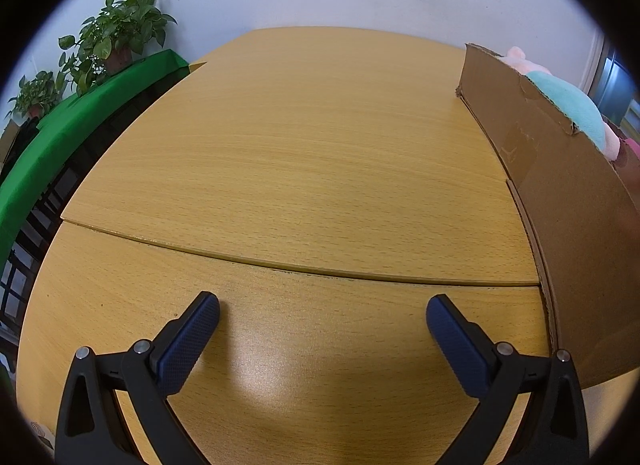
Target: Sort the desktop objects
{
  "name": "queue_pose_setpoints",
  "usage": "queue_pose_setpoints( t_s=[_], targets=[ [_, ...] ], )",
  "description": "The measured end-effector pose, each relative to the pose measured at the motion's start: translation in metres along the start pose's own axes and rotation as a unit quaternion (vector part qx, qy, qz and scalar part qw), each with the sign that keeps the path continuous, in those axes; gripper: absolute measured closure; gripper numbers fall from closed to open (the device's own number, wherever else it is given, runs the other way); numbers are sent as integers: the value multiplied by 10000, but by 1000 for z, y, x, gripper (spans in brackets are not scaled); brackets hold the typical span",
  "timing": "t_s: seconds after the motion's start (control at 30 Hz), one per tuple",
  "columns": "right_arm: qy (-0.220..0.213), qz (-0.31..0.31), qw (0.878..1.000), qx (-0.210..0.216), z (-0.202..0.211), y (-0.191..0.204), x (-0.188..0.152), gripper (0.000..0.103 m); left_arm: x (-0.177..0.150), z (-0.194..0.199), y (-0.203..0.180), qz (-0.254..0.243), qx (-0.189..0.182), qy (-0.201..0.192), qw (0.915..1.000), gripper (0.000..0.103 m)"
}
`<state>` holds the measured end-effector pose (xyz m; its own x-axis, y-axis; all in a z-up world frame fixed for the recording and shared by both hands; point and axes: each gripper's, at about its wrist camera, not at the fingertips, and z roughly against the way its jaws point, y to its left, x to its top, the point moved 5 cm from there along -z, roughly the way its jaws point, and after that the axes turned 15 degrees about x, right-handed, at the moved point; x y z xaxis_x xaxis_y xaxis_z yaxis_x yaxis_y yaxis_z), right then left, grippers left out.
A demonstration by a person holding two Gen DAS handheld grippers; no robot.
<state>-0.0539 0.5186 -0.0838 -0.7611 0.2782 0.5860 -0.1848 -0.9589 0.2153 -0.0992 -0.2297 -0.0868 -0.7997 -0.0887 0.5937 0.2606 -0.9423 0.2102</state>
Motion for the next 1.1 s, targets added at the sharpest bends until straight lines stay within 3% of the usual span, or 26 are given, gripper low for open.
queue_pose_setpoints(
  t_s=[1.1],
  targets=[
    [-2, -3, 10000, -2, -1, 2, 1, 0, 1, -1, 0, -7, 1, -14, 10000, 0]
  ],
)
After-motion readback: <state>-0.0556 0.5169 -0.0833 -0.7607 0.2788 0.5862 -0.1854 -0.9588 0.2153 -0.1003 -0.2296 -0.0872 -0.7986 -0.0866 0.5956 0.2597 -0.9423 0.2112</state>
